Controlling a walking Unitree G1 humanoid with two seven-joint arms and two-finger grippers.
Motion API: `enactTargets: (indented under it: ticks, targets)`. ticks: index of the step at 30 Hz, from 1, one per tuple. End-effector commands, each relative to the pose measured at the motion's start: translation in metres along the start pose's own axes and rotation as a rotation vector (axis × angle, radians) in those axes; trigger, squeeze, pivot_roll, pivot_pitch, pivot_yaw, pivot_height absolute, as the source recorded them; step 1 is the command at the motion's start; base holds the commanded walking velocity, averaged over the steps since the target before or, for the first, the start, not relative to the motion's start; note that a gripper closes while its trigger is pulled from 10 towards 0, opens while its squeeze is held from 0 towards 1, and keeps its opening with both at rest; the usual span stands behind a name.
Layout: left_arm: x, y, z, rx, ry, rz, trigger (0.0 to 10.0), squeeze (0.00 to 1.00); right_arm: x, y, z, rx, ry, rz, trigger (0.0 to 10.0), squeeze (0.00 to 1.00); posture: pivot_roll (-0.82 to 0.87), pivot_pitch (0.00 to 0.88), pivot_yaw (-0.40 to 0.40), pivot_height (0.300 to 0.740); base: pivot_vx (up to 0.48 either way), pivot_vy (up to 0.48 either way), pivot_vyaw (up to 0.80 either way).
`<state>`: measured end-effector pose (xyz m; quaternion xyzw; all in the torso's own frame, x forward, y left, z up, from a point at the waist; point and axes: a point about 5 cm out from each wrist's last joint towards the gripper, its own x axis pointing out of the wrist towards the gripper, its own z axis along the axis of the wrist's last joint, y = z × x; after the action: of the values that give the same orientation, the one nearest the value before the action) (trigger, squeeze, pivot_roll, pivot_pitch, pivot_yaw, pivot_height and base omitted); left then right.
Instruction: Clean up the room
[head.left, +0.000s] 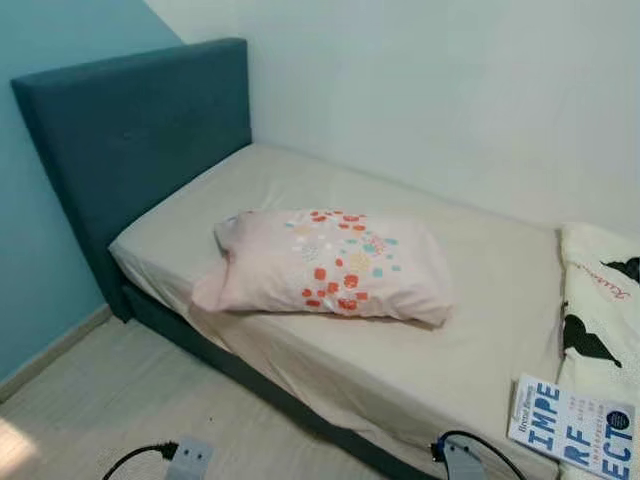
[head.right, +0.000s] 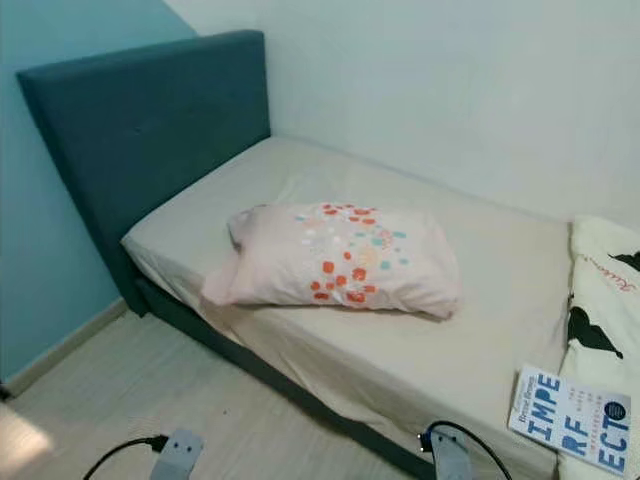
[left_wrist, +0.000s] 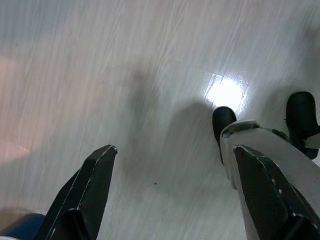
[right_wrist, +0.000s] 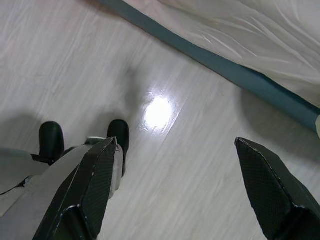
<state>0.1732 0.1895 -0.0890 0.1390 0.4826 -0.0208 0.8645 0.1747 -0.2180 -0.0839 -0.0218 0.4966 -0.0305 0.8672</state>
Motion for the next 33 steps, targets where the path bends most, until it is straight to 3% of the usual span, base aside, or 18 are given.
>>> enactTargets:
  ticks: [1,5,13,26,33]
  targets:
    - [-0.0003,-0.0011,-0.0026,0.004,0.011,-0.005,10.0,0.00,0.0002,0.0013,0.0005,0.004,-0.002,0.002,10.0,0.00,0.04,0.000,-0.071,0.740,0.000,0.000,0.00]
    - [-0.0001,-0.0026,-0.0019,0.042,0.014,-0.019,10.0,0.00,0.0002,0.0012,0.0006,0.003,-0.001,0.003,10.0,0.00,0.04,0.000,-0.070,0.740,0.000,-0.480,0.00]
    - [-0.0003,-0.0026,-0.0031,0.022,0.018,-0.006,10.0,0.00,0.0002,0.0012,0.0002,0.002,0.000,0.004,10.0,0.00,0.04,0.000,-0.070,0.740,0.000,-0.443,0.00]
    - [-0.0006,0.0032,-0.0049,0.081,0.023,0.049,10.0,0.00,0.0002,0.0022,-0.0003,0.001,0.000,0.009,10.0,0.00,0.04,0.000,-0.067,0.740,0.000,0.000,0.00]
    - [-0.0001,0.0053,-0.0002,0.064,0.000,0.050,10.0,0.00,0.0003,0.0027,0.0006,0.012,-0.008,0.012,10.0,0.00,0.04,0.000,-0.066,0.740,0.000,0.000,0.00]
